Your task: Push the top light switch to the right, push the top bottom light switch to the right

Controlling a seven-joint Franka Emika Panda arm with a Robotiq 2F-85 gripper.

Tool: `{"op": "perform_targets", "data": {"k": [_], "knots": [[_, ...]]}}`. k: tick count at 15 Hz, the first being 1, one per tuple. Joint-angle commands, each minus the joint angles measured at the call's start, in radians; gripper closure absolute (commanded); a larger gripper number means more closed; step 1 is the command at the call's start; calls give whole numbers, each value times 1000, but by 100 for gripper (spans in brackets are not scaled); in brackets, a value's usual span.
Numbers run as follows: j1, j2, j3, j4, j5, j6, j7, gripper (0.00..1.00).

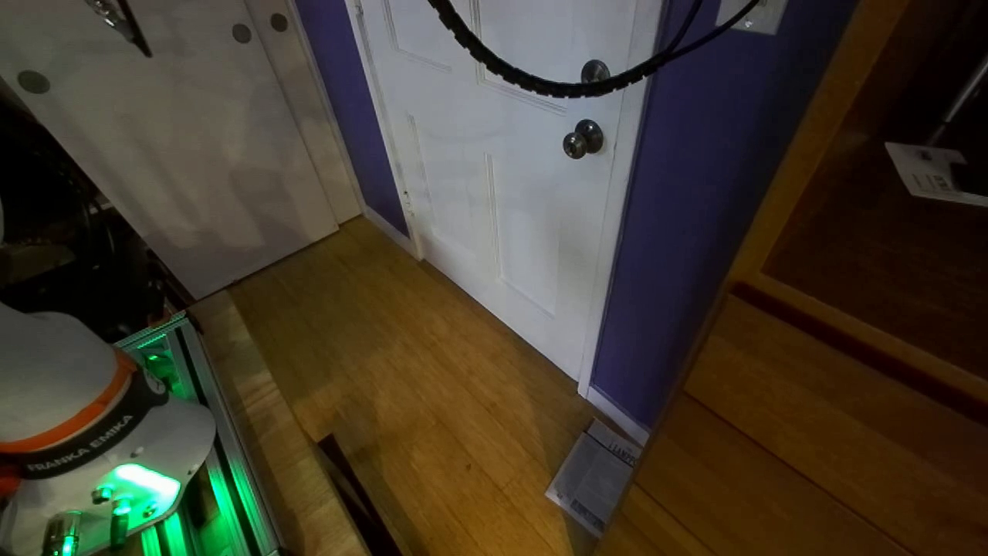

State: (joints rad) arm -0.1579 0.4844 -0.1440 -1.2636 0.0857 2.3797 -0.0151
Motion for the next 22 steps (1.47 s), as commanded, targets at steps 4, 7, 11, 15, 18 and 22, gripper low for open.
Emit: {"op": "perform_targets", "data": {"k": [4, 7, 11, 15, 18, 22], "knots": [[-9, 59, -3, 69, 3, 16, 10, 100], [-11, 69, -3, 81, 5, 12, 7, 100], [-29, 30, 22, 63, -3, -107, 5, 100], [-23, -64, 22, -12, 34, -274, -46, 100], [-10, -145, 18, -79, 27, -340, -58, 67], [17, -285, 14, -215, -19, -426, -61, 36]]}}
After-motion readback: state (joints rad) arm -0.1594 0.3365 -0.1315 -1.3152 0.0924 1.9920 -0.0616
